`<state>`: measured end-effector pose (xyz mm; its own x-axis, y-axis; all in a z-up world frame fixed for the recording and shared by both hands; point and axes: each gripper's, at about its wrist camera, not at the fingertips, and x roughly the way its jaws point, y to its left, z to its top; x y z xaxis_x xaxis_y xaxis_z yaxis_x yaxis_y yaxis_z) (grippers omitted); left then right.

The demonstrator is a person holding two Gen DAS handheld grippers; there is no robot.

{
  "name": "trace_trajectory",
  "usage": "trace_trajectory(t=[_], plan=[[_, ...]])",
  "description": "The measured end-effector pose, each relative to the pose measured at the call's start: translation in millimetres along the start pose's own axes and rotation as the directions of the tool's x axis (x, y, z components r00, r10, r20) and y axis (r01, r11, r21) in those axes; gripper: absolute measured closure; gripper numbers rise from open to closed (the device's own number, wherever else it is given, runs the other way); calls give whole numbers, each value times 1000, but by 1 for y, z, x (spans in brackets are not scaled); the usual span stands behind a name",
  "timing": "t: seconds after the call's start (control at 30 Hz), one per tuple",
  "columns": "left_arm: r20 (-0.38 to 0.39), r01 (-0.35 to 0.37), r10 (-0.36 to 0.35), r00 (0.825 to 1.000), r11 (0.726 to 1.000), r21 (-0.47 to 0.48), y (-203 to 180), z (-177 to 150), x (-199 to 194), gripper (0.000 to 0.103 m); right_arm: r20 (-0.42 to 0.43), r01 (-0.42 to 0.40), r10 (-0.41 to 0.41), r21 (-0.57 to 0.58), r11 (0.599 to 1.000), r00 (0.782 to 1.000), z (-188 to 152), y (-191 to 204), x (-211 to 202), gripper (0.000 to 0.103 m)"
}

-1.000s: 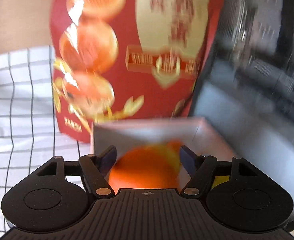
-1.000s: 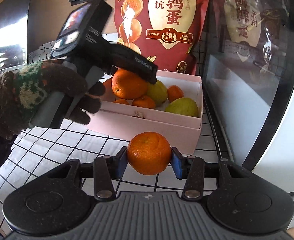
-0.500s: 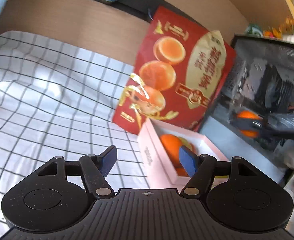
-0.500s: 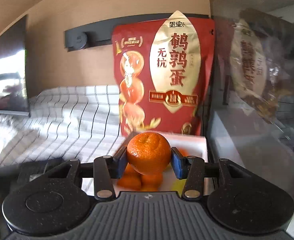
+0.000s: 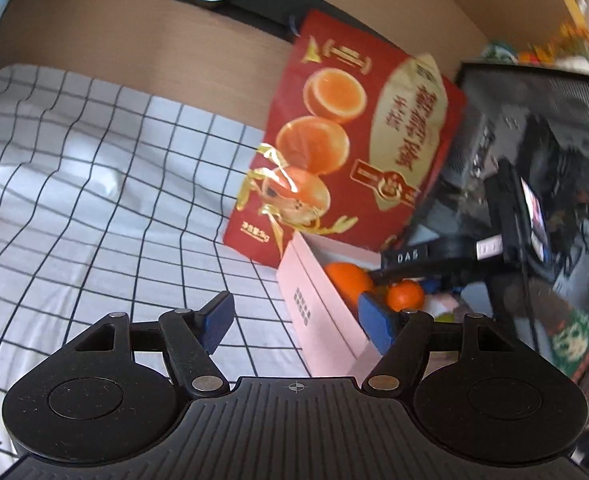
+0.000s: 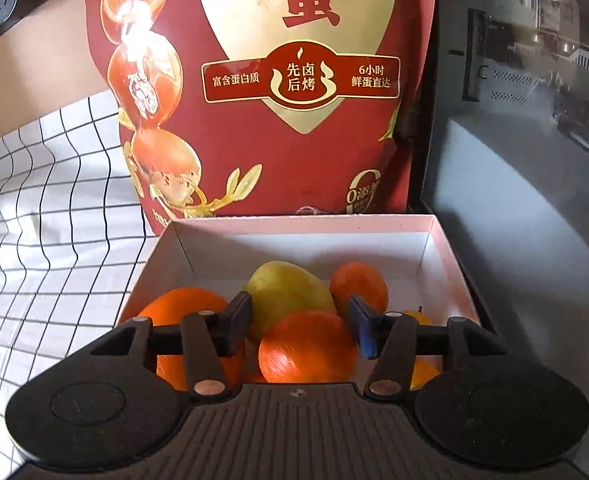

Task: Organize fruits
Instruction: 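Carry the orange and mandarin over the pink box and open both grippers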

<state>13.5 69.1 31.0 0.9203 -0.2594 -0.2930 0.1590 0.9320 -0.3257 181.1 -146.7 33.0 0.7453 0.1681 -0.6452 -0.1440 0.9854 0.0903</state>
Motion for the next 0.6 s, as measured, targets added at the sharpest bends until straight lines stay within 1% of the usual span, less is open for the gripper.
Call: trace_trajectory(t=[0.07,0.13,0.17,0.2,0.27,0.33,0.4,0.47,0.53,0.6], plan=[[14,-5,4,1000,1000,19,-2,-1,-2,29,-17,-3,3,-6,1000,1000,1,-3,-1,47],[32,-16,16,999,1000,-7,3,1,-6,29,-30,-6,6,-5,1000,1000,0,-6,-5,46],[29,-23,23,999,1000,-18,5,2,-8,29,-19,-11,11,1,1000,1000,0,-7,-13,45],[12,-35,35,999,999,-27,6,4,-9,29,-7,-24,24,5,1000,1000,3,-8,-20,42],[-63,-63,62,996,998,-11,2,8,-8,29,36,-76,76,6,997,996,4,-12,-48,36],[-171,-76,80,982,997,29,-7,10,-4,29,81,-112,112,-11,994,990,2,-13,-79,22],[-234,-87,97,967,995,53,-14,7,-2,29,108,-129,133,-40,991,985,-7,-11,-110,16],[-262,-131,153,953,986,99,-24,0,-1,29,106,-142,151,-85,986,983,-22,-10,-132,16],[-268,-180,219,938,970,161,-33,-11,-1,29,102,-120,133,-127,985,986,-45,-6,-144,15],[-262,-190,234,936,965,183,-38,-22,-4,29,83,-110,124,-157,981,989,-69,-5,-148,15]])
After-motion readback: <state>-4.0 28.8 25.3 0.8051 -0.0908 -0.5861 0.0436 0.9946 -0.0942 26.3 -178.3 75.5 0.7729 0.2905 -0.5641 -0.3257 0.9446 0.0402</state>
